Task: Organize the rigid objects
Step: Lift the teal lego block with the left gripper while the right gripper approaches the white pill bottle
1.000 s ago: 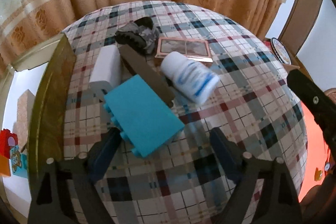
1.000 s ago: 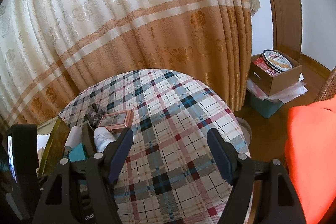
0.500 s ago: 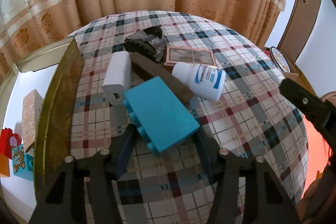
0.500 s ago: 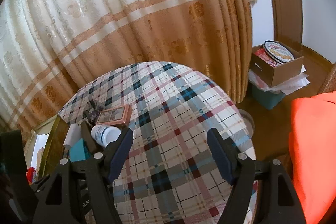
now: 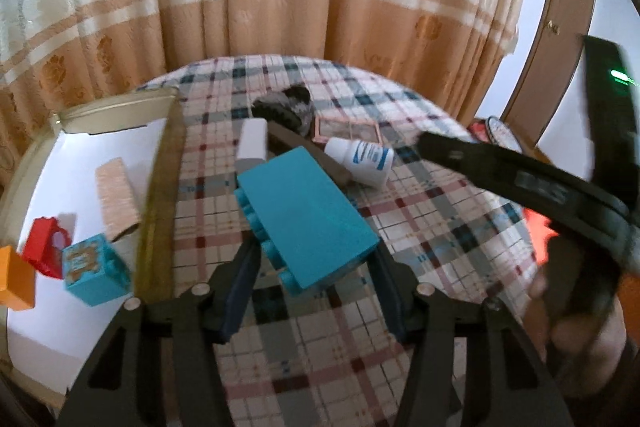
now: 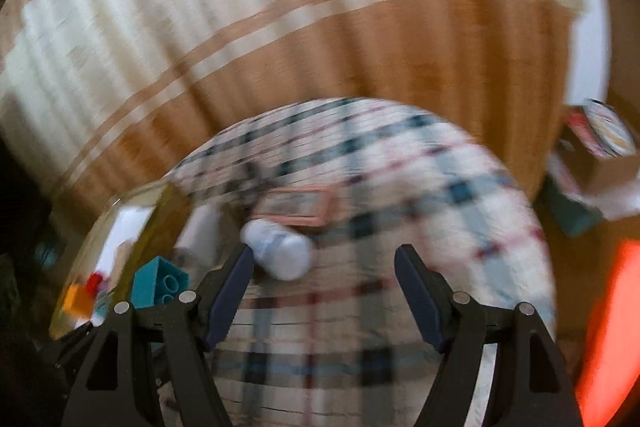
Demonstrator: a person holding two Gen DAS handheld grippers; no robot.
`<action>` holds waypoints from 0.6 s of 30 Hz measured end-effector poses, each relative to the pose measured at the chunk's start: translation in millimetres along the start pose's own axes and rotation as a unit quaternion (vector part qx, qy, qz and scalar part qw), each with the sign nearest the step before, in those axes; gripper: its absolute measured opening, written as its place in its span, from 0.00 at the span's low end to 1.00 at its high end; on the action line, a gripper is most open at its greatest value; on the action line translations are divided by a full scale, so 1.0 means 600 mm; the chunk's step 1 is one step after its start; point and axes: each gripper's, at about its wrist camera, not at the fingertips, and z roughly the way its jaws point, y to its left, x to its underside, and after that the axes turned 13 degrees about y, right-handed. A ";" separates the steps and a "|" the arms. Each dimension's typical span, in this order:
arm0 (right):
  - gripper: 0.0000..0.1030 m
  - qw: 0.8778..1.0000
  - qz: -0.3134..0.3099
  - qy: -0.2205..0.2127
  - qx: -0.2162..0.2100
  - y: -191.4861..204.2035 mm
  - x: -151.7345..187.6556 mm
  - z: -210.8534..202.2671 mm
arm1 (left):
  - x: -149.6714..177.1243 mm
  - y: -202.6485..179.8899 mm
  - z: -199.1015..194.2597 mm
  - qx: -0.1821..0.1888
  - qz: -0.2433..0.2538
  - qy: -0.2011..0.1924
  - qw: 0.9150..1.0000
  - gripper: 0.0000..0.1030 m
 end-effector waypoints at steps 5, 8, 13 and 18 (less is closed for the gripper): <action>0.73 0.997 -0.067 0.038 0.020 0.038 -0.026 0.051 | 0.001 0.005 -0.022 -0.003 0.003 -0.015 1.000 0.54; 0.68 0.995 -0.080 0.055 0.020 0.048 -0.032 0.076 | 0.001 0.000 -0.029 -0.013 0.017 -0.024 0.999 0.54; 0.53 0.993 -0.086 0.079 0.028 0.051 -0.034 0.098 | 0.000 0.001 -0.032 -0.004 0.019 -0.025 0.999 0.54; 0.53 0.994 -0.067 0.083 0.007 0.047 -0.038 0.106 | 0.001 -0.003 -0.033 -0.002 0.025 -0.025 0.999 0.54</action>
